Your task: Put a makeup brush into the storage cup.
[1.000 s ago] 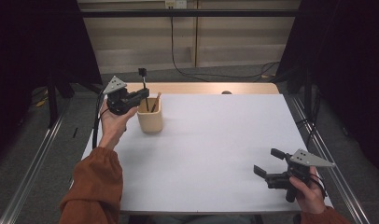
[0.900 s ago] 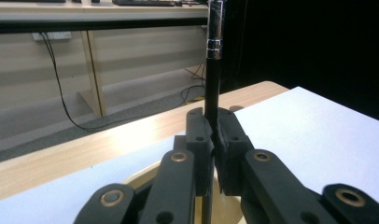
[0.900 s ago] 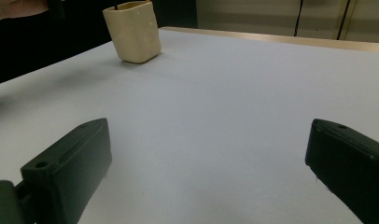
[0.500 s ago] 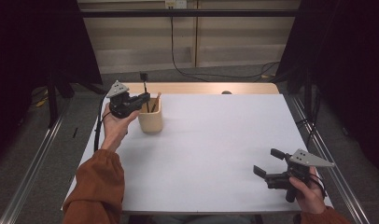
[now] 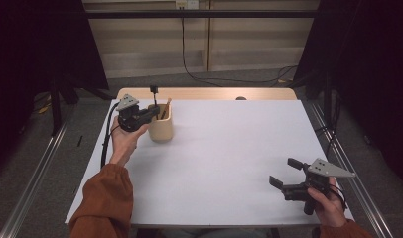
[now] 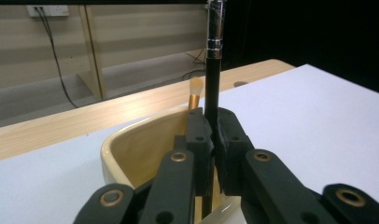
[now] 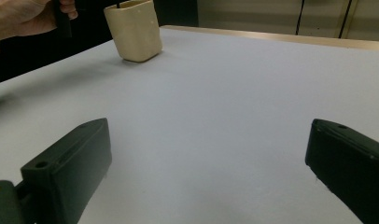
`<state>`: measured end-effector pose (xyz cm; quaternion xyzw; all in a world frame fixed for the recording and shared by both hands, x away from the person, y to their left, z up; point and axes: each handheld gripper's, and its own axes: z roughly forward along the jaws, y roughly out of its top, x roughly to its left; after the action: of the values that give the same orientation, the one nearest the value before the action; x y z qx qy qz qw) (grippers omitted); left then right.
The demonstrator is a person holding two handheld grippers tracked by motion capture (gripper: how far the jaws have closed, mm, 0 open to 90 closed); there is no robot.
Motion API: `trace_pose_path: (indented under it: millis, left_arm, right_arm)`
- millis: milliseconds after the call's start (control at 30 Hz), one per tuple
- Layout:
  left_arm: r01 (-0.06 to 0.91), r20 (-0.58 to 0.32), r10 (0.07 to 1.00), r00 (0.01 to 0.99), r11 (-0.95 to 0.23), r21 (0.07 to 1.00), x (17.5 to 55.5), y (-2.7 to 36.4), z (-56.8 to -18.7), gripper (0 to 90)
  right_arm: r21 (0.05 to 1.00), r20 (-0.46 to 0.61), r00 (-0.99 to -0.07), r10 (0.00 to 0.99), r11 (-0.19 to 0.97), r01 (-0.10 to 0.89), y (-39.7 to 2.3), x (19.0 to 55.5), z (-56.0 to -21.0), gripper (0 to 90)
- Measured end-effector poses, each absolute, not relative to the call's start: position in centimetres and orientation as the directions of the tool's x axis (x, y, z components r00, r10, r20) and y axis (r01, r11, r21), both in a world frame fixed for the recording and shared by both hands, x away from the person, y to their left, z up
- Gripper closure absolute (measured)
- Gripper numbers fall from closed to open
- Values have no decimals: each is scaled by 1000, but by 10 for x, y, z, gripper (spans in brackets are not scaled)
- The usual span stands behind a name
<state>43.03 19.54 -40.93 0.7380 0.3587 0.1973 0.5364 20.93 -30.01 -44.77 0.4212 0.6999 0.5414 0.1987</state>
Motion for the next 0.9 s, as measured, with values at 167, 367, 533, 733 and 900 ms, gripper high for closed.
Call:
trace_pose_path:
  millis: [167,367,533,733,900]
  left_arm:
    - [313,-87,745,661,-169,935,431,193,-411,855]
    - [325,-104,745,659,-156,933,433,195,-414,848]
    - [337,-113,749,653,-154,929,435,197,-418,799]
    - [325,-105,760,642,-146,934,433,198,-417,640]
    - [307,-87,769,634,-146,940,432,200,-415,487]
  right_arm:
    - [925,174,-568,804,64,374,-300,209,-448,0]
    - [925,174,-568,804,64,374,-300,209,-448,0]
    - [924,177,-573,800,65,376,-300,209,-448,0]
    - [926,177,-573,800,63,373,-301,209,-447,0]
    - [925,179,-571,802,60,374,-301,209,-448,0]
